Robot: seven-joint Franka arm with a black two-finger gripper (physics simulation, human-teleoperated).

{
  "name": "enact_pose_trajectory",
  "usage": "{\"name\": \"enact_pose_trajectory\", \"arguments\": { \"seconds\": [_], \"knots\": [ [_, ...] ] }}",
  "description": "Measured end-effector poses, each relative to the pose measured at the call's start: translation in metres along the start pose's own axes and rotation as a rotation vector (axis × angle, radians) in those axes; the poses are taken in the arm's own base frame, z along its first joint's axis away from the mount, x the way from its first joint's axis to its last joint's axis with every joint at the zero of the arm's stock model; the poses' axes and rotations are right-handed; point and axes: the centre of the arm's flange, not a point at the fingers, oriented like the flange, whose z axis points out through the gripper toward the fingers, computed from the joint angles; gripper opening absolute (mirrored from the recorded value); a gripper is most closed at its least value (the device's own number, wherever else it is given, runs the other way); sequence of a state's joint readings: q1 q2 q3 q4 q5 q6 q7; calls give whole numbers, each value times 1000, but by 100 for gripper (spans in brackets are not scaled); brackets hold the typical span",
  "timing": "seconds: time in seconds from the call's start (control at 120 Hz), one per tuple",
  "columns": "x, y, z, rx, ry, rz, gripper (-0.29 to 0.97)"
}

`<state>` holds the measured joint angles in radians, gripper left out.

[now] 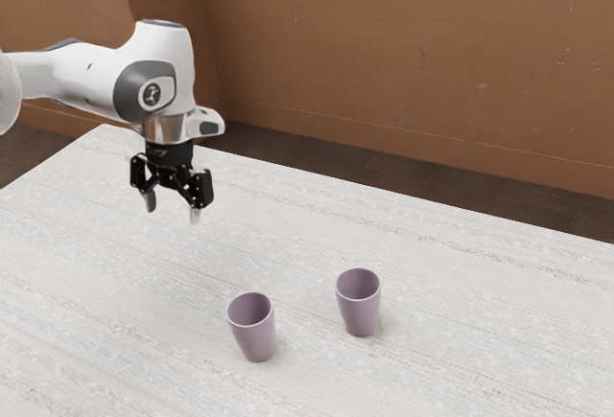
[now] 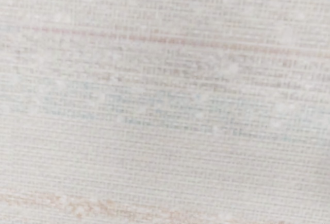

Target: Place the left cup onto the right cup

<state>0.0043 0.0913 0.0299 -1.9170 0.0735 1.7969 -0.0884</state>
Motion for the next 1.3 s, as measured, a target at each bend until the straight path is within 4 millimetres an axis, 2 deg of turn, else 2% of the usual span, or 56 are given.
{"name": "enact_pose_trajectory", "arguments": {
  "seconds": [0.183,0.35,0.55,0.95,1.3],
  "knots": [
    [6,13,17,1,-8,20,68],
    [3,32,37,-5,-7,47,68],
    [-2,59,45,-16,15,74,68],
    [-11,71,65,-44,20,33,68],
    [-22,101,78,-62,21,31,68]
  ]
}}
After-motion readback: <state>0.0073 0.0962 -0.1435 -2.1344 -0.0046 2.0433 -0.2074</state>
